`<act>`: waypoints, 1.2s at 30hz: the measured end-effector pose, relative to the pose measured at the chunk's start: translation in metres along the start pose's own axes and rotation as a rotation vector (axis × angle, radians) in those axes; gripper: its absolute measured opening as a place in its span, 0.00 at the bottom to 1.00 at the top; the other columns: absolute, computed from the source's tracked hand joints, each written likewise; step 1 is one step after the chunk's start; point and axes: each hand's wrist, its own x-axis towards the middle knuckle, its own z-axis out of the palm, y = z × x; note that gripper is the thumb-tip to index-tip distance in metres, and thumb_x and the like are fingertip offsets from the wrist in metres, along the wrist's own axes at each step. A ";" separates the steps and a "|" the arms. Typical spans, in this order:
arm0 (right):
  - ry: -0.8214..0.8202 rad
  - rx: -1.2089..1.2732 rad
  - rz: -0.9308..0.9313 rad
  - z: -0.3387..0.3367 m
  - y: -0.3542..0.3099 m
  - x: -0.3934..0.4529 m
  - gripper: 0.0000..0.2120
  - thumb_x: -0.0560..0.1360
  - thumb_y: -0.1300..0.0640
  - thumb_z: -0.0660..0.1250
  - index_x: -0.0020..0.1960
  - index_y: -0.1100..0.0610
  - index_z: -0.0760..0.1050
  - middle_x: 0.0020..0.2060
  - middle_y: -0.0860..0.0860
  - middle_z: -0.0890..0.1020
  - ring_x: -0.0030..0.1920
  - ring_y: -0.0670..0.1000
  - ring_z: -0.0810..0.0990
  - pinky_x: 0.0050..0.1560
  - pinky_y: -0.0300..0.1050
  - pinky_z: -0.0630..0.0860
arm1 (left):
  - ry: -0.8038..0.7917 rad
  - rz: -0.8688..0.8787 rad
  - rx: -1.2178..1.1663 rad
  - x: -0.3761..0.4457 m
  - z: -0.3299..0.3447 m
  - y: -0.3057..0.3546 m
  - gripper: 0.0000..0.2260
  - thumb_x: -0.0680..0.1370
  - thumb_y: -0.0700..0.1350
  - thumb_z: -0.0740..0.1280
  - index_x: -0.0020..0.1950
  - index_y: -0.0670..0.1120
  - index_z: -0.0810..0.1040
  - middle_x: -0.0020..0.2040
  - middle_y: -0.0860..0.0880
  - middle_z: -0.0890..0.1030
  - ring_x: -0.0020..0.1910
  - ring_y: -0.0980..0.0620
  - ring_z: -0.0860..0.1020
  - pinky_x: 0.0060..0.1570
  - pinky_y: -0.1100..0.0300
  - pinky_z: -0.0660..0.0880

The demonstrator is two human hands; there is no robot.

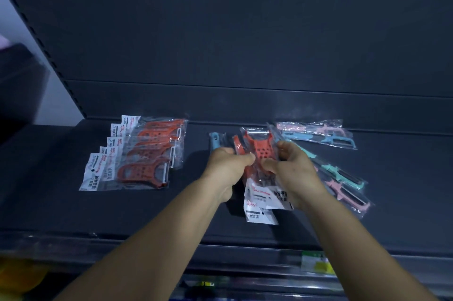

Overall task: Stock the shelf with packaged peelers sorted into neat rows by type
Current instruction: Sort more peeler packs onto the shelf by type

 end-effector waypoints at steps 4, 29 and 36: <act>-0.018 0.117 -0.012 0.013 -0.002 -0.003 0.15 0.74 0.70 0.65 0.55 0.56 0.71 0.48 0.54 0.83 0.48 0.57 0.84 0.52 0.57 0.80 | -0.079 0.013 -0.066 -0.002 -0.005 0.003 0.05 0.76 0.41 0.70 0.51 0.44 0.78 0.44 0.45 0.84 0.40 0.48 0.82 0.44 0.54 0.79; 0.016 -0.092 0.083 0.132 -0.014 -0.043 0.04 0.76 0.64 0.64 0.43 0.60 0.75 0.36 0.56 0.83 0.32 0.53 0.80 0.30 0.45 0.77 | -0.059 0.388 0.944 -0.010 -0.211 0.009 0.14 0.81 0.33 0.54 0.38 0.46 0.69 0.33 0.51 0.69 0.27 0.56 0.65 0.22 0.70 0.62; 0.103 -0.113 0.056 0.142 -0.003 -0.053 0.04 0.76 0.64 0.64 0.49 0.61 0.76 0.41 0.56 0.84 0.36 0.52 0.83 0.39 0.45 0.80 | -0.209 0.504 1.188 -0.001 -0.205 0.003 0.15 0.78 0.32 0.56 0.51 0.48 0.77 0.41 0.50 0.72 0.41 0.50 0.72 0.39 0.59 0.71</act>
